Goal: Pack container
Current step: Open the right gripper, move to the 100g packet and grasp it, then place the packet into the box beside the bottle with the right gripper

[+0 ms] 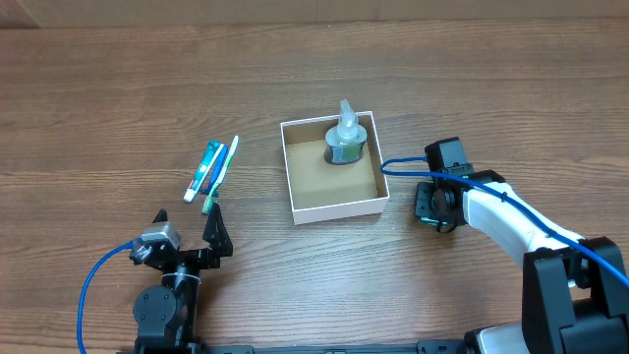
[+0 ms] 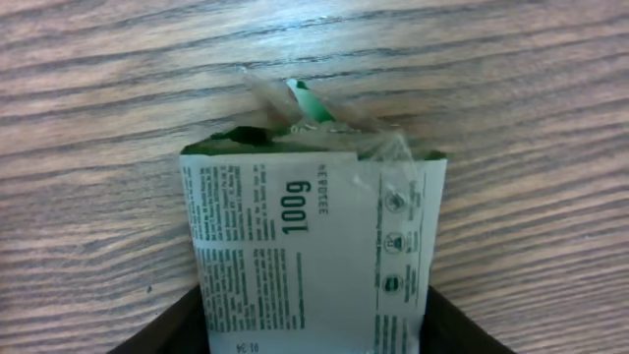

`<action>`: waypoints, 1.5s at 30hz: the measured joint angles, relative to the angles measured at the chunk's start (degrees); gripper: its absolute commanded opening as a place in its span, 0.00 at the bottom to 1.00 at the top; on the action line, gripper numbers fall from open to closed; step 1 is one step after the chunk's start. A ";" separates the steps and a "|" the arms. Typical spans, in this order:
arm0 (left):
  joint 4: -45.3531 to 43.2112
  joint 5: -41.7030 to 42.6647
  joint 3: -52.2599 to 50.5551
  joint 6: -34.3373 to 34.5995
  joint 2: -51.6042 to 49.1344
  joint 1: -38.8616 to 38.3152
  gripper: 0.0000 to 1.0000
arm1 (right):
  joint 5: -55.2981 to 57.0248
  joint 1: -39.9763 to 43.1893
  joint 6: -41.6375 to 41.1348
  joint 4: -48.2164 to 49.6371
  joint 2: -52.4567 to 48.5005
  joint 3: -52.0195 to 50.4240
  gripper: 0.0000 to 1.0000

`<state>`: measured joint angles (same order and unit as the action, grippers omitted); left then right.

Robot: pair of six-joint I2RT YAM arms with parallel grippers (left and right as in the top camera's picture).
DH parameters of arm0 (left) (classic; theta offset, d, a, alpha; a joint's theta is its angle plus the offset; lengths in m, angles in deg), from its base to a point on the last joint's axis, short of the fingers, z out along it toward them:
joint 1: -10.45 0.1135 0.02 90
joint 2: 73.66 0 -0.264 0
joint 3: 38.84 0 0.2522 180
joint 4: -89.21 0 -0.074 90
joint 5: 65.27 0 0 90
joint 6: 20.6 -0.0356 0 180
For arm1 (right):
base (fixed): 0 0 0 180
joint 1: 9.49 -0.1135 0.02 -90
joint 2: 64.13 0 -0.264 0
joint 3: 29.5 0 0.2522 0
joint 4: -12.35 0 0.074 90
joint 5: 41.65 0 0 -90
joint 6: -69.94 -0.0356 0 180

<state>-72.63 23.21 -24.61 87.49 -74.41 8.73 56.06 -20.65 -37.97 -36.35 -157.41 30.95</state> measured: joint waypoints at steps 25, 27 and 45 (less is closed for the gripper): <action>0.00 0.00 0.00 0.02 0.00 0.00 1.00 | -2.19 -18.86 -1.77 -23.61 14.47 27.91 0.40; 0.00 0.00 0.00 0.02 0.00 0.00 1.00 | -2.21 -21.33 -1.90 -20.96 13.22 27.82 0.40; 0.00 0.00 0.00 0.00 0.00 0.00 1.00 | -1.66 -23.50 -0.04 -14.71 -1.70 26.80 0.40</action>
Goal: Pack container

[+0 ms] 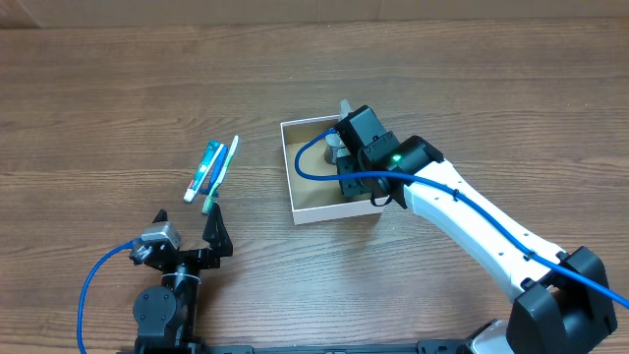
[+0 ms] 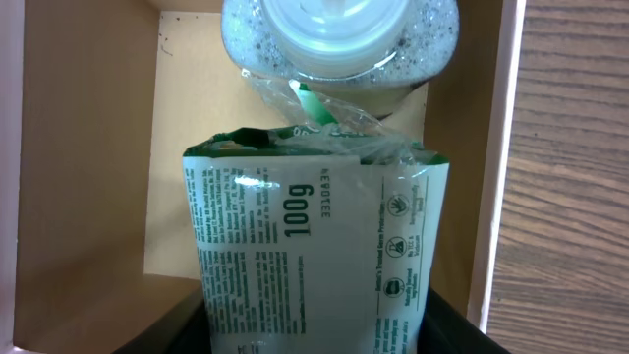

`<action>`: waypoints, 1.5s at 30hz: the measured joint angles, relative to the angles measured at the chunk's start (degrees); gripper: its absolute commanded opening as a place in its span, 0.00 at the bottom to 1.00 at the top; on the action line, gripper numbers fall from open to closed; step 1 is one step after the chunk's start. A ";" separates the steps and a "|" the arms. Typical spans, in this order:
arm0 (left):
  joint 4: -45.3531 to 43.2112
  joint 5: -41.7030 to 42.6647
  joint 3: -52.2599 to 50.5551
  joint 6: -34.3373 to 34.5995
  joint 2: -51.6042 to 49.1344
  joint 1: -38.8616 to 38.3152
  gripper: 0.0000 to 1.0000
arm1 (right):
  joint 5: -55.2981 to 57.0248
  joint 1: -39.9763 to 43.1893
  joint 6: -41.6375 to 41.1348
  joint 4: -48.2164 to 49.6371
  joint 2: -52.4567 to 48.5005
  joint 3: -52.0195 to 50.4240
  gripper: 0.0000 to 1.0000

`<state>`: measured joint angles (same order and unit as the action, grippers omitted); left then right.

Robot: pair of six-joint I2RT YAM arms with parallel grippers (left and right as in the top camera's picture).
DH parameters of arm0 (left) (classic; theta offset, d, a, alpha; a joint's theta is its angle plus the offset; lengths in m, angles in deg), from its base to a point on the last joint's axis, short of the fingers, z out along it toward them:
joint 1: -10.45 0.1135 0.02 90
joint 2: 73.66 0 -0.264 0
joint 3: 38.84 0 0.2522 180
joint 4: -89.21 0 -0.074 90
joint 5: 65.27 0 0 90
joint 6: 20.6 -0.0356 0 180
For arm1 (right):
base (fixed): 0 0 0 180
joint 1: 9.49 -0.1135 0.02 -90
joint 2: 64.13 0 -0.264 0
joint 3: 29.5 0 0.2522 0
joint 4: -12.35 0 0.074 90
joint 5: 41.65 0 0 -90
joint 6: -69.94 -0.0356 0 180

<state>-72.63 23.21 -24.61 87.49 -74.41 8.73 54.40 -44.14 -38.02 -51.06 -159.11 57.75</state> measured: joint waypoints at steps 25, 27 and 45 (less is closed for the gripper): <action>0.00 0.00 0.00 0.00 0.00 0.00 1.00 | 2.45 3.72 -4.20 -12.94 5.92 7.26 0.75; 0.00 0.00 0.00 0.02 0.00 0.00 1.00 | 3.13 7.13 -4.83 -14.88 8.11 7.63 0.73; -0.02 0.00 0.00 0.02 0.00 0.00 1.00 | -4.46 23.04 -6.01 -7.69 8.92 -7.63 0.04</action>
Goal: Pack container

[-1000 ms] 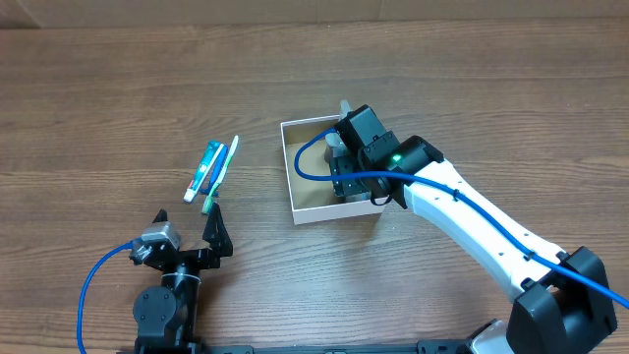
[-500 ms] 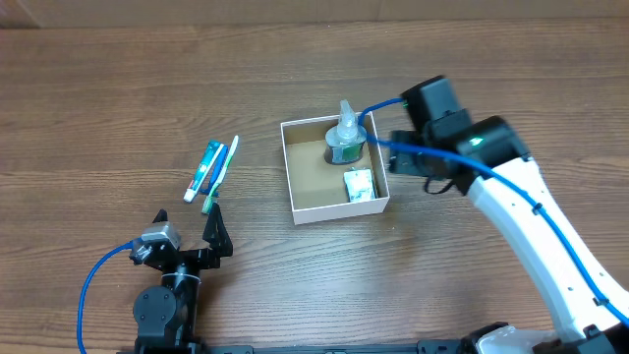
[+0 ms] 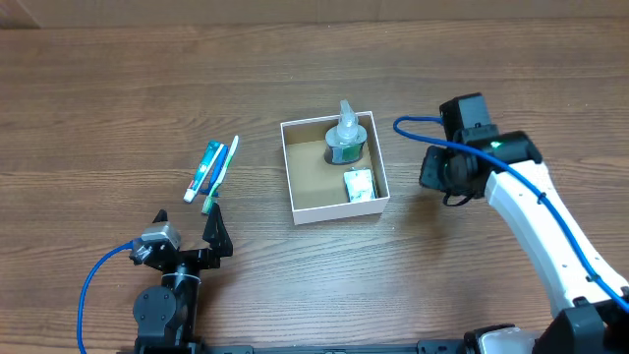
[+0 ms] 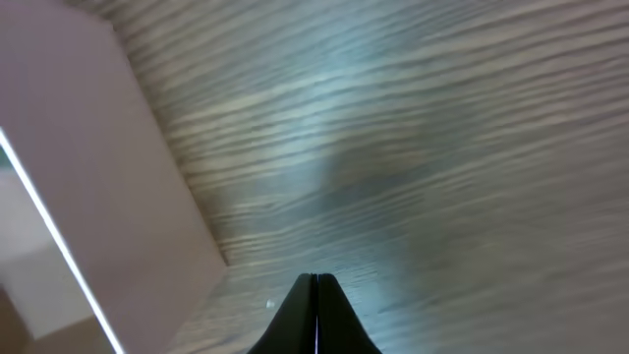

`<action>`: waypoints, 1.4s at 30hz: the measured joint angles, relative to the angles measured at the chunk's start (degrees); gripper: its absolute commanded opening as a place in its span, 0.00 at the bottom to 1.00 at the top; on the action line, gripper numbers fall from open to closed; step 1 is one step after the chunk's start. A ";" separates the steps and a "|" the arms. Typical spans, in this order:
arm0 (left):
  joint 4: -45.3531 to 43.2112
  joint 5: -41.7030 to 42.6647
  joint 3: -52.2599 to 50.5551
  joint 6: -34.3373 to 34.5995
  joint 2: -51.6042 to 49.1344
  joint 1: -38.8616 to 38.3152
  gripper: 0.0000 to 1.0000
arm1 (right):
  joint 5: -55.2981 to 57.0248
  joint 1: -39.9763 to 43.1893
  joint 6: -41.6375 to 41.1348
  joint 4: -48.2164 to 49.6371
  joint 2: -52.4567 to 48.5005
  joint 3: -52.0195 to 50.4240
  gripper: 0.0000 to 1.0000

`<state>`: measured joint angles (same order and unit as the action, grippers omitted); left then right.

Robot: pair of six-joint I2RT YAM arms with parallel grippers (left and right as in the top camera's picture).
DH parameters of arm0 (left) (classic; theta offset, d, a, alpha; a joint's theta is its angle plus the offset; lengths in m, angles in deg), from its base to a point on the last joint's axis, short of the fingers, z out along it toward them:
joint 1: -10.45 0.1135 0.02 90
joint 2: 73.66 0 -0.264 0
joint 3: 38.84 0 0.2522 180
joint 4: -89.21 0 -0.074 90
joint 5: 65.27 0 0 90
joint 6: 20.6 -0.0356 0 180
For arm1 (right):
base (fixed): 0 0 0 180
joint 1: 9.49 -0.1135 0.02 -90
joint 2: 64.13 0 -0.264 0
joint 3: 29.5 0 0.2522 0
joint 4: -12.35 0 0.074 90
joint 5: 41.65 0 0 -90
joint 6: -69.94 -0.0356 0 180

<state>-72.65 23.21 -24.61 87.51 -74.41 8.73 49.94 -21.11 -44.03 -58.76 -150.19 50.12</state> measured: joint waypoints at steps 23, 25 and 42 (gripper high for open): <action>0.02 0.00 0.00 0.00 0.00 0.00 1.00 | -10.78 -7.63 0.00 12.79 -0.02 -9.27 0.04; 0.02 0.00 0.00 -0.02 0.00 0.00 1.00 | -10.64 -9.16 0.02 12.79 -0.02 -9.29 0.04; 0.02 0.00 0.00 0.00 0.00 0.00 1.00 | -1.86 -8.07 0.04 11.26 -0.02 -9.31 0.14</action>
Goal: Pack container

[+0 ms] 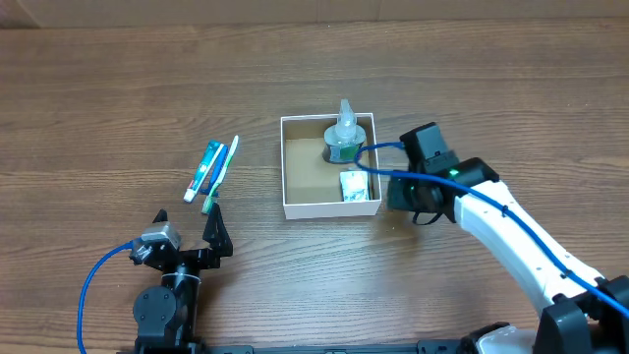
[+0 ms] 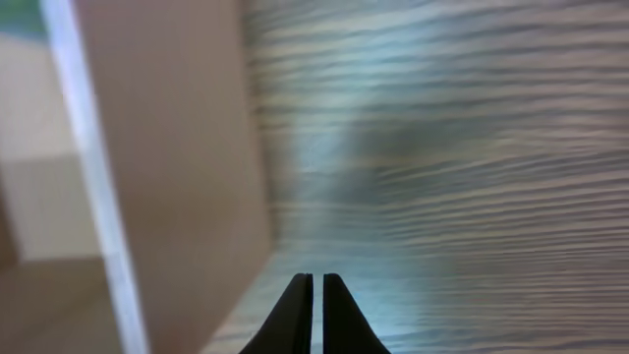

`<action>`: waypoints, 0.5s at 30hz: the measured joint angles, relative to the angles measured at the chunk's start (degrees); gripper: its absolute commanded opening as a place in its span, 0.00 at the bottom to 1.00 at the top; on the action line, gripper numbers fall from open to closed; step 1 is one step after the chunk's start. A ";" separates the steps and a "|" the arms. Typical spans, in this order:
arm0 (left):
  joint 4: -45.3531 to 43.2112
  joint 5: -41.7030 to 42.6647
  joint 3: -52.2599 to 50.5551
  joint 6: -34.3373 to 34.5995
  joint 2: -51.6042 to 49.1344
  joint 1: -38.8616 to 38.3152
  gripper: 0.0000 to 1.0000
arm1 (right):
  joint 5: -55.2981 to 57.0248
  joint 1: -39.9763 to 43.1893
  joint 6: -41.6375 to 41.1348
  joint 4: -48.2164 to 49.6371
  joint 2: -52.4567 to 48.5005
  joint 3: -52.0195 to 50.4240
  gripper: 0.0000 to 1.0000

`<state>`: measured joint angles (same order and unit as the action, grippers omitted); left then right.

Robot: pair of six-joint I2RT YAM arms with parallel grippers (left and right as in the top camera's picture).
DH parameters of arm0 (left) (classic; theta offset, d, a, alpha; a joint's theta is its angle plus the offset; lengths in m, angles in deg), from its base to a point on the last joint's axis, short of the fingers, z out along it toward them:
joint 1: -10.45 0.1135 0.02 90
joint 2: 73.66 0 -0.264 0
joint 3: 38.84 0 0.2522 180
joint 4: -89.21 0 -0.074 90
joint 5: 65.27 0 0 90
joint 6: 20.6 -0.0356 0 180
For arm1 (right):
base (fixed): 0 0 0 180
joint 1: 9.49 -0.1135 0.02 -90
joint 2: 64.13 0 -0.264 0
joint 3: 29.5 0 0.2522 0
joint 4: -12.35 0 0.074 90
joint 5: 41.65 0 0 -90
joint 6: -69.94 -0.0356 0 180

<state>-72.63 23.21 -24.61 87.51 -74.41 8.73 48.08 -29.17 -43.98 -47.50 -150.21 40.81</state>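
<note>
The white cardboard box (image 1: 291, 167) stands mid-table. Inside, a clear pump bottle (image 1: 344, 138) stands at the back right, and a white-and-green packet (image 1: 356, 186) lies in front of it. A toothpaste tube (image 1: 203, 169) and a toothbrush (image 1: 222, 169) lie on the table left of the box. My right gripper (image 2: 315, 278) is shut and empty, low over the table right beside the box's outer right wall (image 2: 177, 167). My left gripper (image 1: 187, 231) rests open at the front left, short of the toothbrush.
Wooden table (image 1: 472, 79) all around. A blue cable (image 1: 98, 280) loops from the left arm's base at the front left edge. The right arm (image 1: 511, 236) reaches in from the front right corner.
My right gripper, still shut, has moved from well right of the box to right beside its right wall. The box's front right corner now sits a little further left. The left arm has not moved.
My right gripper held the packet over the table right of the box, then over the box in front of the bottle. Then the packet lay in the box and the gripper was shut and empty to the right. Now it is at the box's wall, and the box has shifted.
</note>
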 measured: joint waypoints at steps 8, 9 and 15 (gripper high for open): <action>0.00 0.00 0.00 0.00 0.00 0.00 1.00 | 2.62 13.88 0.17 -1.33 0.00 0.00 1.00; 0.00 0.00 0.00 0.00 0.00 0.00 1.00 | 2.69 14.64 0.17 -1.36 0.00 0.00 1.00; 0.00 0.00 0.00 0.00 0.00 0.00 1.00 | 2.82 16.70 0.20 -1.44 0.00 0.00 1.00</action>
<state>-72.63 23.21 -24.61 87.51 -74.41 8.73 50.90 -12.47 -43.79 -48.94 -150.21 40.81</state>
